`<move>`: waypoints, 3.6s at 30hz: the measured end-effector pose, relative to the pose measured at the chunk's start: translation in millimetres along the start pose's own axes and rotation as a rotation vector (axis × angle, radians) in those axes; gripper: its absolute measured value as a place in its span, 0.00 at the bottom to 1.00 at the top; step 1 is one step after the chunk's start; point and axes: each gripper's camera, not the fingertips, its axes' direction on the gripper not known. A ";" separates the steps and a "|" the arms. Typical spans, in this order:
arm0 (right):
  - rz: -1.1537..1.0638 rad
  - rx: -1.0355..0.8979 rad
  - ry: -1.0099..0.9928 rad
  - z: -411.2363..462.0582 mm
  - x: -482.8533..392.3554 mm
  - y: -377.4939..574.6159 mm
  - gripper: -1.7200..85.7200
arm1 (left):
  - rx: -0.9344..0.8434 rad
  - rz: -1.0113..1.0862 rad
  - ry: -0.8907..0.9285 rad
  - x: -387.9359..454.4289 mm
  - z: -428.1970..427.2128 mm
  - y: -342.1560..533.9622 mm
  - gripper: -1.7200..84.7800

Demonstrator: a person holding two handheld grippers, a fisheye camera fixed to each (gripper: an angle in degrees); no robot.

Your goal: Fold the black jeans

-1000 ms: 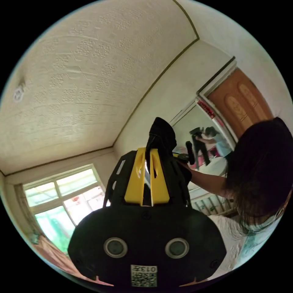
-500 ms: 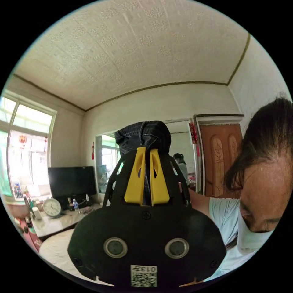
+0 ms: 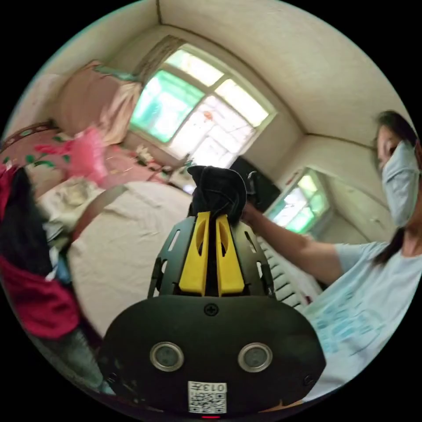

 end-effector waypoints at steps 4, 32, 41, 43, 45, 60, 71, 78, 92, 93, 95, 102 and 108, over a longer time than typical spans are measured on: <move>0.069 -0.219 -0.188 135.0 -20.1 22.3 0.10 | -0.264 -0.153 -0.376 -96.9 44.0 63.2 0.03; 1.389 -0.054 0.493 -293.3 170.2 568.6 0.17 | -0.577 0.948 -0.363 70.6 503.9 -12.3 0.17; 1.293 0.012 0.455 -357.1 190.7 571.6 0.22 | -0.780 1.001 -0.412 106.4 596.7 8.3 0.21; 1.274 0.003 0.541 -374.8 193.1 571.7 0.22 | -0.821 1.002 -0.404 108.5 608.6 12.2 0.20; 1.290 -0.014 0.519 -378.8 218.3 581.4 0.22 | -0.869 1.012 -0.408 109.1 620.0 17.4 0.19; 0.607 -0.082 0.746 -424.2 251.3 427.2 0.07 | -0.497 0.761 -0.468 129.3 558.8 -48.2 0.04; 1.026 -0.096 0.385 -412.5 246.7 522.4 0.17 | -0.629 0.460 -0.509 33.5 452.4 -17.8 0.18; 1.144 -0.064 0.195 -364.6 196.3 563.2 0.18 | -0.672 0.398 -0.791 6.9 343.9 38.6 0.21; 1.082 -0.188 0.307 -358.7 183.4 537.3 0.11 | -0.713 0.016 -0.756 -105.6 272.3 66.7 0.22; 1.077 -0.191 0.333 -358.9 181.4 534.3 0.11 | -0.713 0.012 -0.756 -108.0 270.9 66.1 0.22; 1.101 -0.205 0.344 -359.7 180.2 536.5 0.11 | -0.702 0.019 -0.764 -112.5 258.7 62.1 0.22; 1.178 -0.134 0.245 -363.0 171.0 552.5 0.13 | -0.645 -0.080 -0.802 -146.3 211.8 60.6 0.24; 1.008 -0.185 0.351 -357.3 153.0 502.7 0.05 | -0.701 -0.138 -0.791 -173.0 204.6 54.4 0.12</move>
